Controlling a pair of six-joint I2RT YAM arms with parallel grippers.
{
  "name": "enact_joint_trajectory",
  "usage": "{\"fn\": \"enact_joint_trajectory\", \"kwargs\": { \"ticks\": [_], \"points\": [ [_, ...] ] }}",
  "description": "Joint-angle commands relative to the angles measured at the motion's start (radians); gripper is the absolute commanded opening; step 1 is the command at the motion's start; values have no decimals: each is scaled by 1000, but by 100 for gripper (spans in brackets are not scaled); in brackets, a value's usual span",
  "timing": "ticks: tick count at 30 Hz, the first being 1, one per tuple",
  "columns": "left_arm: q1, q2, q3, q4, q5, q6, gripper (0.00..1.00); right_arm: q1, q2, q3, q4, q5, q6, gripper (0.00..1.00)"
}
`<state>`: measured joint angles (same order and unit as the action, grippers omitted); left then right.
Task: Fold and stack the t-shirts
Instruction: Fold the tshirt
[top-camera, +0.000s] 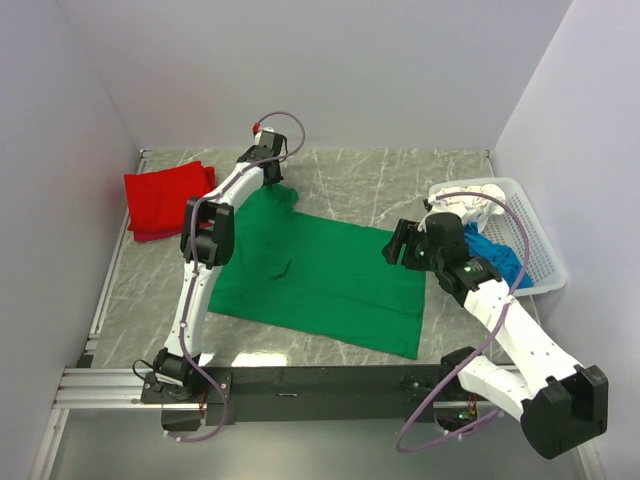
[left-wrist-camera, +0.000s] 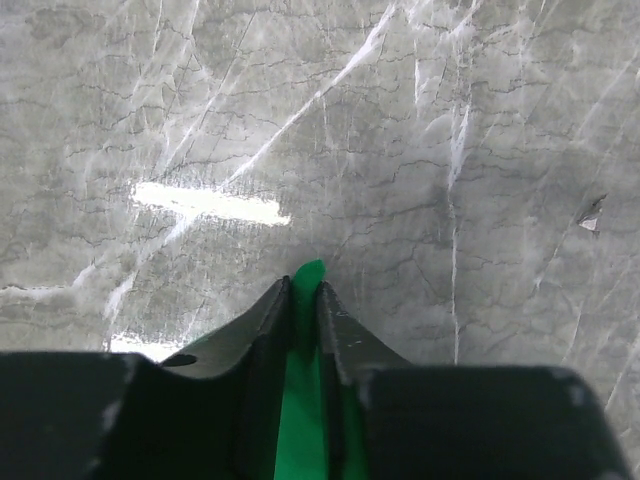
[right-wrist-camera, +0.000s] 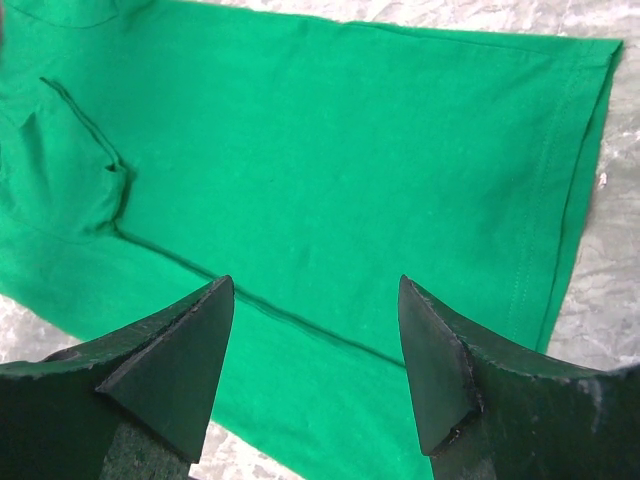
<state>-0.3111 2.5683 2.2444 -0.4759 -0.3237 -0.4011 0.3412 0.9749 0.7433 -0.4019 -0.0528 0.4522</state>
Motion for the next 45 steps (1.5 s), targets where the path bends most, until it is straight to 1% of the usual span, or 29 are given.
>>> {"fn": "enact_joint_trajectory", "kwargs": {
  "ticks": [1,2,5,6,7,13,20,26,32,36,40,45],
  "points": [
    [-5,-23,1,19,-11,27,19,-18,34,2,41,28,2,73],
    [-3,-31,-3,20,-12,30,15,-19,68,7,23,80,3,73],
    [-3,-51,-37,46,-21,31,8,-27,126,45,-24,163,13,73],
    [-3,-71,-61,55,-26,33,2,-30,160,54,-32,195,16,73],
    [-3,-82,-75,63,-31,34,0,-31,177,65,-35,202,22,73],
    [1,-154,-144,118,-9,15,0,-88,333,125,-17,200,57,71],
    [3,-207,-187,157,43,-7,0,-122,551,237,0,264,98,68],
    [4,-240,-219,180,60,-10,0,-143,679,320,-23,330,141,68],
    [17,-281,-284,210,98,-27,0,-165,766,386,-47,378,171,67],
    [18,-304,-321,226,109,-25,0,-179,794,432,-63,407,184,67],
    [23,-323,-348,235,121,-19,0,-196,817,455,-81,444,190,67],
    [27,-335,-362,241,140,-21,0,-203,849,465,-74,446,189,66]
  ]
}}
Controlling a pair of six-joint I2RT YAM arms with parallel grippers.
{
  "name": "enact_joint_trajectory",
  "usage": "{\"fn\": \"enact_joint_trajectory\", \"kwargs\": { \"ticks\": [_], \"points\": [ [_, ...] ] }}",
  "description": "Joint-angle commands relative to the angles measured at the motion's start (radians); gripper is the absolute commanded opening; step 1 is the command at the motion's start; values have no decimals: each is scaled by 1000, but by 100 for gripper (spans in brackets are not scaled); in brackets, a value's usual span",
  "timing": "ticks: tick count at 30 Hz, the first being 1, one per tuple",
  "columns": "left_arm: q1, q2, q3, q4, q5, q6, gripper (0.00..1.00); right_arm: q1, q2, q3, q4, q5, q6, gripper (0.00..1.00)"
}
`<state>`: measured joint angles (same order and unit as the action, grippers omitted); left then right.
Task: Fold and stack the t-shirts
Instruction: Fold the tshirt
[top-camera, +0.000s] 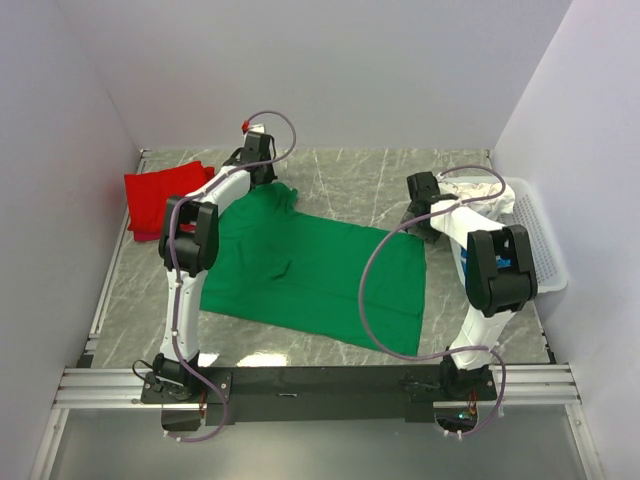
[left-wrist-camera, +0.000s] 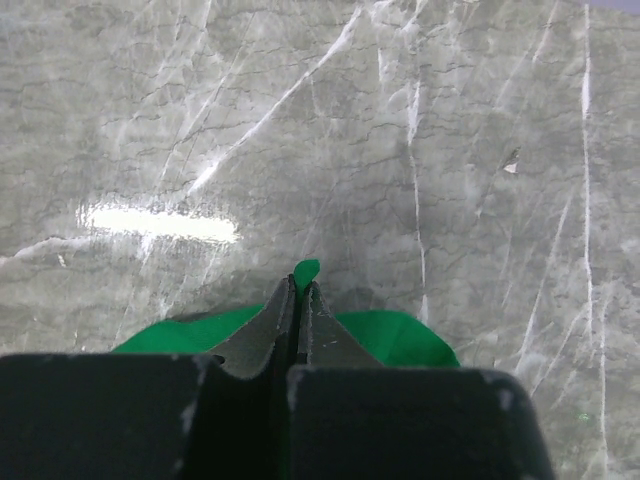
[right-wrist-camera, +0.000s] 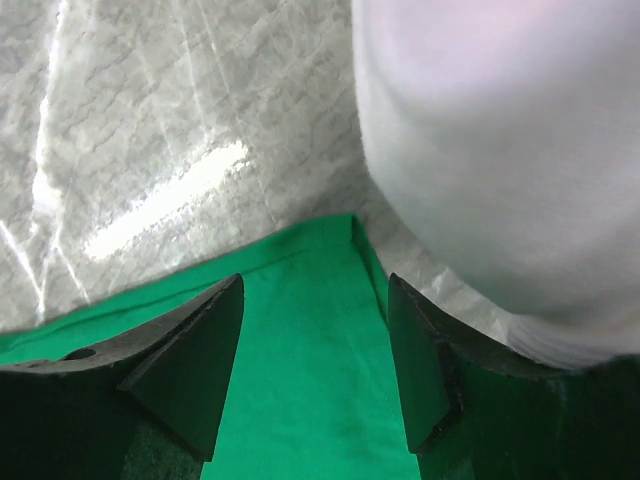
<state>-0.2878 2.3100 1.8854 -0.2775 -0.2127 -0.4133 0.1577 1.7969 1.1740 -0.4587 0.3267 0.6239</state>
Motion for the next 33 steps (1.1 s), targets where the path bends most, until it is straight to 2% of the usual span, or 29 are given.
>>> {"fn": "enact_joint_trajectory", "kwargs": {
  "ticks": [1,23,30,31,33],
  "points": [
    [4,-77,-3,43,32,-7,0,-20,33,36,-17,66,17,66],
    [6,-141,-42,40,78,-27,0,-21,130,128,-133,48,27,58],
    [18,-161,-57,43,93,-35,0,-21,162,139,-192,106,23,46],
    [19,-164,-60,44,96,-35,0,-24,197,136,-202,97,14,32],
    [21,-166,-63,47,98,-38,0,-23,200,142,-221,106,17,24]
  ]
}}
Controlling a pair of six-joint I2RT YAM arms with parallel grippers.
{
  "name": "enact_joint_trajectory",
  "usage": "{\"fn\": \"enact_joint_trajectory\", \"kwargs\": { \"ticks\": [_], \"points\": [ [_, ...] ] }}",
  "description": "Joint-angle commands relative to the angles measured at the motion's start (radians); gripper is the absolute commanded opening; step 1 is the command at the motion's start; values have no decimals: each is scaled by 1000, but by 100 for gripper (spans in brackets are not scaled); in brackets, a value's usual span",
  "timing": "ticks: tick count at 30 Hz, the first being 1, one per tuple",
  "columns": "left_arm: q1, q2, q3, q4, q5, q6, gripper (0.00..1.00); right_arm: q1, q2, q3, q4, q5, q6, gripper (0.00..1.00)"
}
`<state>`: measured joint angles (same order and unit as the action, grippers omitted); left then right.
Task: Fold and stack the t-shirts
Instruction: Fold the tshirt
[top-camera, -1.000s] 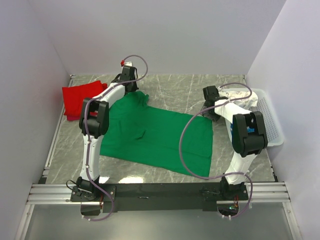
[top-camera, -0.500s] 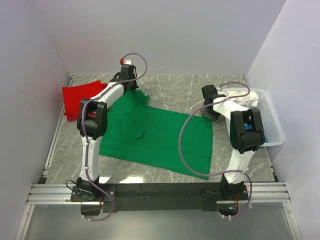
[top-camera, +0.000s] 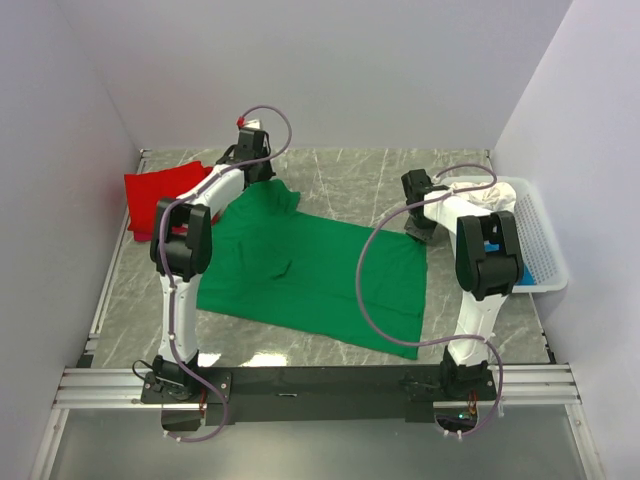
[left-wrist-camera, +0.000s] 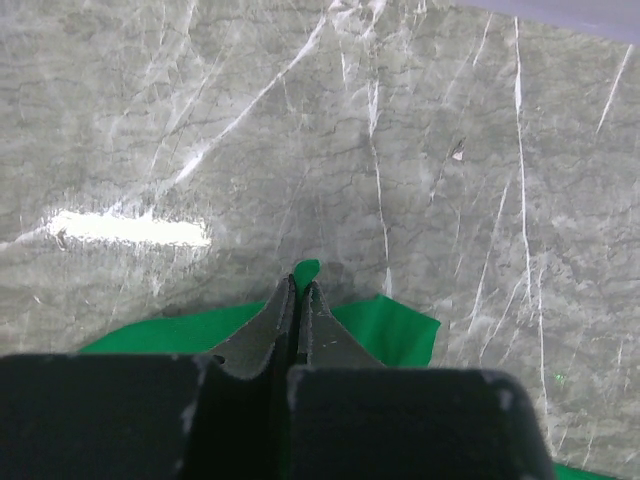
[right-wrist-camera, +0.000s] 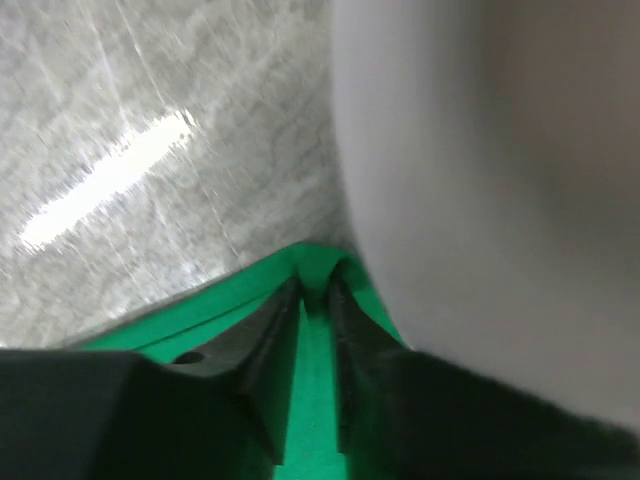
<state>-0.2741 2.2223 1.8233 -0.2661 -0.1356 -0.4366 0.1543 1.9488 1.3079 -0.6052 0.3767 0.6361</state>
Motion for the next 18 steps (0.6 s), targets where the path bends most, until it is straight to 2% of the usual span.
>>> {"fn": "enact_joint_trajectory", "kwargs": {
  "ticks": [1,5,8,13,18],
  "points": [
    [9,-78,-1,36,22,-14,0,-21,23,1,-50,54,11,22],
    [10,-78,5,30,24,-13,0,-24,-10,-23,-27,42,10,12],
    [12,-82,1,31,22,-13,0,-22,-24,-21,-13,18,-7,0],
    [19,-104,-31,56,24,-16,0,-12,-97,-41,42,-61,-35,0],
    [42,-159,-97,100,59,-42,0,33,-192,-71,50,-67,-62,0]
  ]
}}
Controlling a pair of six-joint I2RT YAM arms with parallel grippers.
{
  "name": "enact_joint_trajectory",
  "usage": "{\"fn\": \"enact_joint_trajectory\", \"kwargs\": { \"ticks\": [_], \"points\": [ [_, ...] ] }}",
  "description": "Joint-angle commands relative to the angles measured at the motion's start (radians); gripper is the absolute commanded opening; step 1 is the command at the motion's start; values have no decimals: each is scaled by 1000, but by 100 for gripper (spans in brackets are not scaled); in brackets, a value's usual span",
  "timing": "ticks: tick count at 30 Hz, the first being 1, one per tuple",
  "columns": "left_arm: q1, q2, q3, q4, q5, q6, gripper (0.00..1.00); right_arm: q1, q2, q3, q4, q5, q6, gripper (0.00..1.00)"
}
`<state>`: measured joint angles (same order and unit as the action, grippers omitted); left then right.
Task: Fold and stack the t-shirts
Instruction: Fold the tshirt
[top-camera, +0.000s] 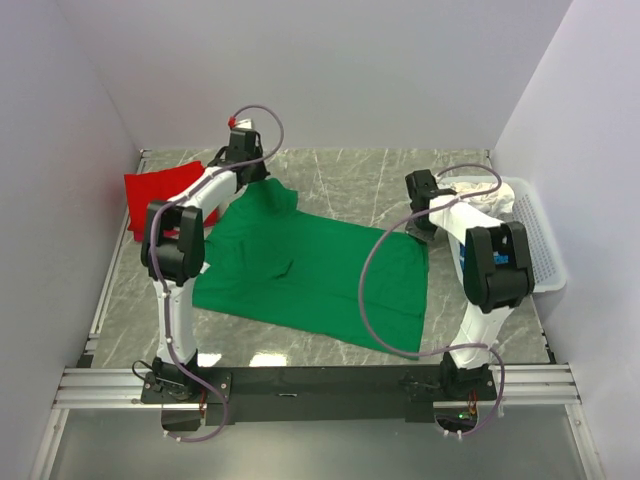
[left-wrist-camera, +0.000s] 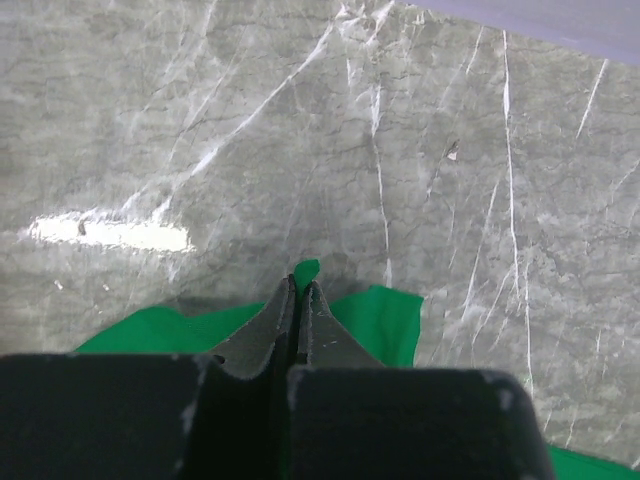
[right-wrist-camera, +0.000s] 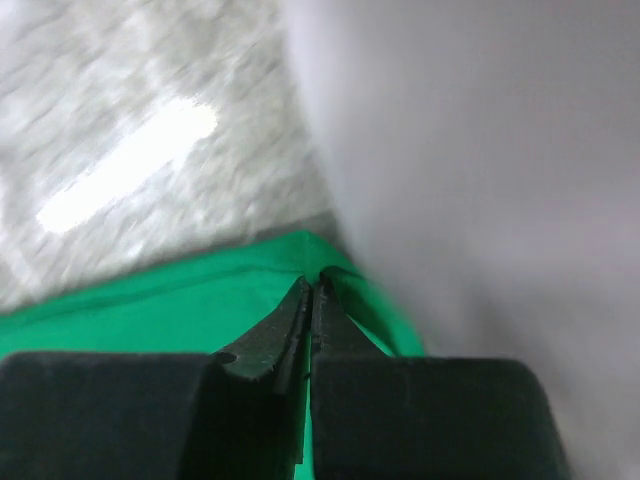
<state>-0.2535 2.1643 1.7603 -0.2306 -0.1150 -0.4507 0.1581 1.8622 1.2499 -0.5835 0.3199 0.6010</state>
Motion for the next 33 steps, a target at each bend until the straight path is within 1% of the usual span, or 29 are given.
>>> {"fn": "enact_joint_trajectory", "kwargs": {
  "ticks": [1,3,8,11,15,24,28,33],
  "points": [
    [26,-109,-60,71,44,-37,0,37,-122,-26,34,-13,-36,0],
    [28,-124,-91,91,55,-43,0,53,-158,-61,39,-10,-43,0],
    [37,-193,-228,152,51,-68,0,96,-267,-142,40,-10,-64,0],
    [40,-254,-326,183,34,-80,0,127,-305,-176,25,-1,-76,0],
    [42,-374,-458,249,-5,-88,0,161,-351,-222,-2,30,-79,0],
    [49,-610,-743,267,-140,-105,0,187,-480,-329,-47,54,-70,0],
    [56,-713,-844,280,-178,-123,0,195,-531,-357,-68,56,-72,0],
    [57,-819,-935,277,-221,-144,0,216,-578,-392,-99,50,-67,0]
  ]
}}
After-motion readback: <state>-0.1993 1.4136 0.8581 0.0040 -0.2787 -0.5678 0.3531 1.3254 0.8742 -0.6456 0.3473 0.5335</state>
